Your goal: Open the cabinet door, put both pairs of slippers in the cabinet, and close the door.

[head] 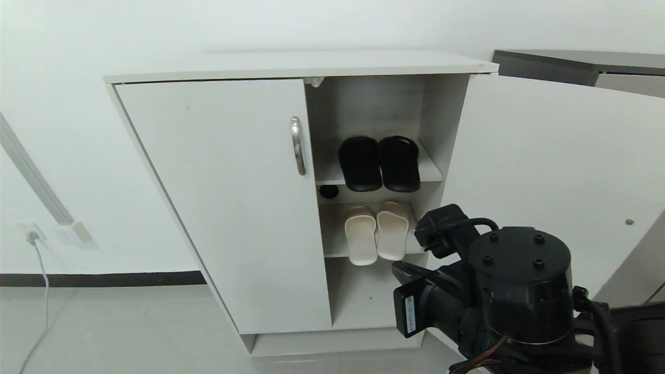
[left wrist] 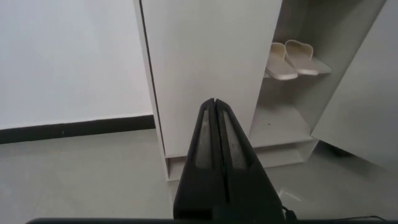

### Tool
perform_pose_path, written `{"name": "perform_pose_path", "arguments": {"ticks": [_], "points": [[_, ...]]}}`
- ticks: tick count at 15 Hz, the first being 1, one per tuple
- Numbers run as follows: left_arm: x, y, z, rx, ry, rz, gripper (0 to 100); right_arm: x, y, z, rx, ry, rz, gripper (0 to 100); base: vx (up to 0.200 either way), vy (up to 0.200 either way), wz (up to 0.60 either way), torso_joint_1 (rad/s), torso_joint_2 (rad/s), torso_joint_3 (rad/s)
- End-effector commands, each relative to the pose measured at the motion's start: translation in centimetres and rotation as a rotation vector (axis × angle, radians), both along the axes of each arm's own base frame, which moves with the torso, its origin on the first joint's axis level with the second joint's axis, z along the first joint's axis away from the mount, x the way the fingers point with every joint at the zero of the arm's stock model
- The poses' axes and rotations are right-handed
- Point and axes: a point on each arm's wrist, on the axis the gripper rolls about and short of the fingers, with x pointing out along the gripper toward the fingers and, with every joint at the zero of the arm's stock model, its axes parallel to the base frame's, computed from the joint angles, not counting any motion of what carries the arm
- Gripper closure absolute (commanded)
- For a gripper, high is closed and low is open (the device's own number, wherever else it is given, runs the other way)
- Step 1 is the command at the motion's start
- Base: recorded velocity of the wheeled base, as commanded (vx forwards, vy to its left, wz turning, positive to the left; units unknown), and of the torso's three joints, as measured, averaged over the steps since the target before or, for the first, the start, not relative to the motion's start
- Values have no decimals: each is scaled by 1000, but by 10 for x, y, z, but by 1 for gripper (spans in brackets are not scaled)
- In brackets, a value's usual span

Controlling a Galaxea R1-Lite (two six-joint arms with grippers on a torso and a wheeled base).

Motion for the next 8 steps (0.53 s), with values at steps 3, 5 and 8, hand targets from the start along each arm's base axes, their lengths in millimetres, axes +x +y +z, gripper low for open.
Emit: {"name": "perform_pose_path", "arguments": {"ticks": [3,5,8], "points": [[0,0,0,0,1,0,100,3,0,-6,-15,6,-8,100,-200,0,0,-1,1,4],[0,0,0,-2,1,0,100,3,0,-7,-19,7,-7,100,-200,0,0,-2,2,2],[0,0,0,-2,1,0,100,2,-1,-9,-26,11,-6,100,0,0,0,0,0,0]]}}
